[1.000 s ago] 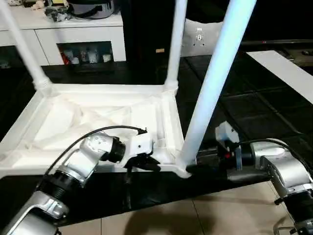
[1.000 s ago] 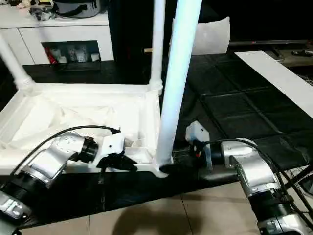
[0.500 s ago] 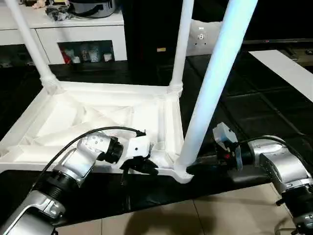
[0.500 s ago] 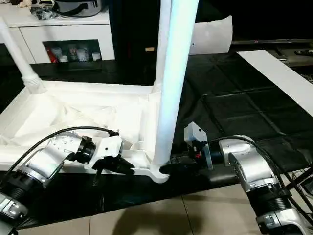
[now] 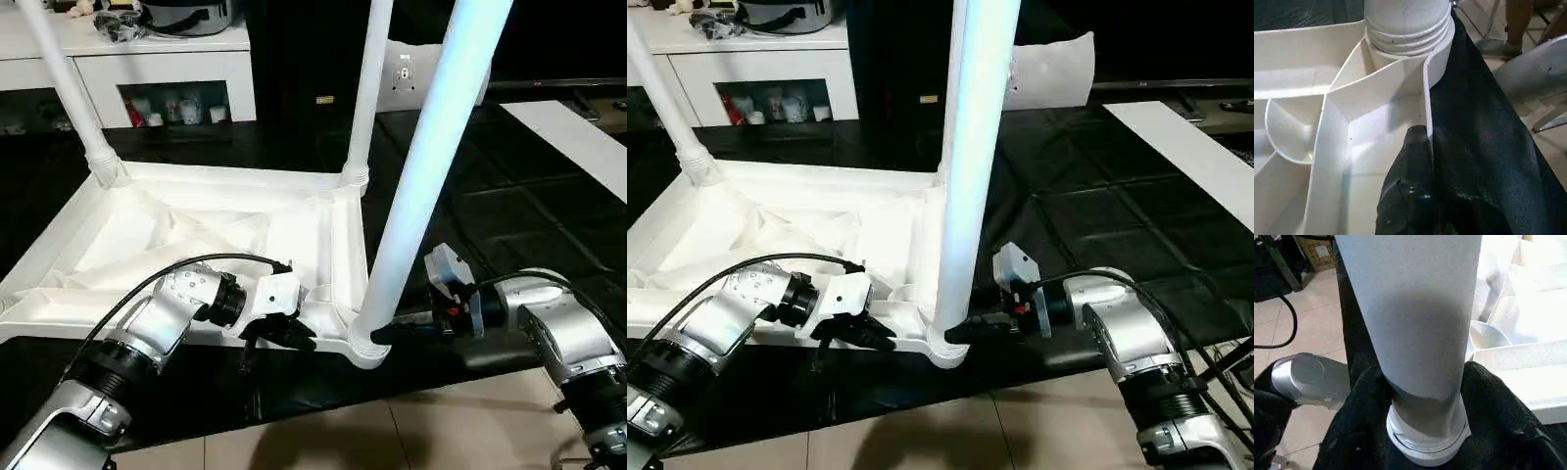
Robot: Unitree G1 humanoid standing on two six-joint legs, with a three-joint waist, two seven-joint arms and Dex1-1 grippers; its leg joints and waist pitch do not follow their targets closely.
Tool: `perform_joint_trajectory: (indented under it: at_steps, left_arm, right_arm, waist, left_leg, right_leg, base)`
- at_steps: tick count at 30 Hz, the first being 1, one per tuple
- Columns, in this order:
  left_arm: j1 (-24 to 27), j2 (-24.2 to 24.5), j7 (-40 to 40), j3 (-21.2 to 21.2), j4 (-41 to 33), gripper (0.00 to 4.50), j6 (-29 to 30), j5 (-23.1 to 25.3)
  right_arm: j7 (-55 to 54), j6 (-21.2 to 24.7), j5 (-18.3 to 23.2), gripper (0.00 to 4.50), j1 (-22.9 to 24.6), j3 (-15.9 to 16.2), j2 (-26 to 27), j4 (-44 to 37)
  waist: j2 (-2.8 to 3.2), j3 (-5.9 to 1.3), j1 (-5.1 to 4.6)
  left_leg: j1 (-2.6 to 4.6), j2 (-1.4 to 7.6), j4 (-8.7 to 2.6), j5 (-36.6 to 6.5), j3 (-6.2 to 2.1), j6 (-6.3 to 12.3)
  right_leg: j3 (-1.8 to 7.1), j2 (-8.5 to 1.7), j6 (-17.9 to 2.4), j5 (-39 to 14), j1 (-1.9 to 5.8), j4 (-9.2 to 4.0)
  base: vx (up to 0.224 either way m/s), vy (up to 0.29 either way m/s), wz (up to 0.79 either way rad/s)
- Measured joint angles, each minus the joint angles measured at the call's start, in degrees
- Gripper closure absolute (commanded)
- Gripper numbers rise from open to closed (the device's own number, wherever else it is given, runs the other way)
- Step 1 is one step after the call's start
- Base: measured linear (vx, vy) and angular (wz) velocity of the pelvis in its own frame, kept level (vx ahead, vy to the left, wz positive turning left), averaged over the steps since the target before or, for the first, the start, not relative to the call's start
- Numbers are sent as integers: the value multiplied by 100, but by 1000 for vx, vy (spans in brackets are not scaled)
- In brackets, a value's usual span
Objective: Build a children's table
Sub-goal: Rotate leg to tighten
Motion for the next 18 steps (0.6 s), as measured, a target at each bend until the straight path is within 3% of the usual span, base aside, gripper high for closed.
perform_joint_trajectory:
  at_steps: [4, 8, 13, 18]
  left_arm:
    - [14, -129, 38, 123, -10, 450, 520, -143]
    - [16, -243, 439, 274, -10, 450, 982, -130]
    - [-42, -595, 1335, 583, 66, 450, 1583, 32]
    - [-367, -1418, 2767, 974, 488, 450, 2278, 122]
  right_arm:
    - [-277, 244, 40, 263, 162, -121, 110, -184]
    - [-1003, 698, -1, 263, 263, -243, 349, -406]
    - [-2591, 965, -311, 263, 266, -596, 1092, -426]
    - [-4745, 1361, -753, 264, -335, -970, 2097, 91]
  waist:
    - [13, -7, 10]
    - [14, -8, -64]
    - [23, -11, -299]
    - [36, -9, -567]
  left_leg:
    - [7, 0, 0, 1, 7, -2]
    - [19, -5, 5, 11, 8, -17]
    - [12, -16, 14, 18, -3, -29]
    - [-26, -13, 29, 19, -28, -28]
  right_leg:
    - [8, 0, -2, 1, 0, 5]
    - [11, 0, -3, 2, 2, 15]
    - [-25, 1, -3, 2, 6, -15]
    - [-67, -1, -2, 2, 5, -67]
  base:
    - [0, 0, 0]
    - [0, 0, 0]
    - [0, 0, 0]
    - [0, 0, 0]
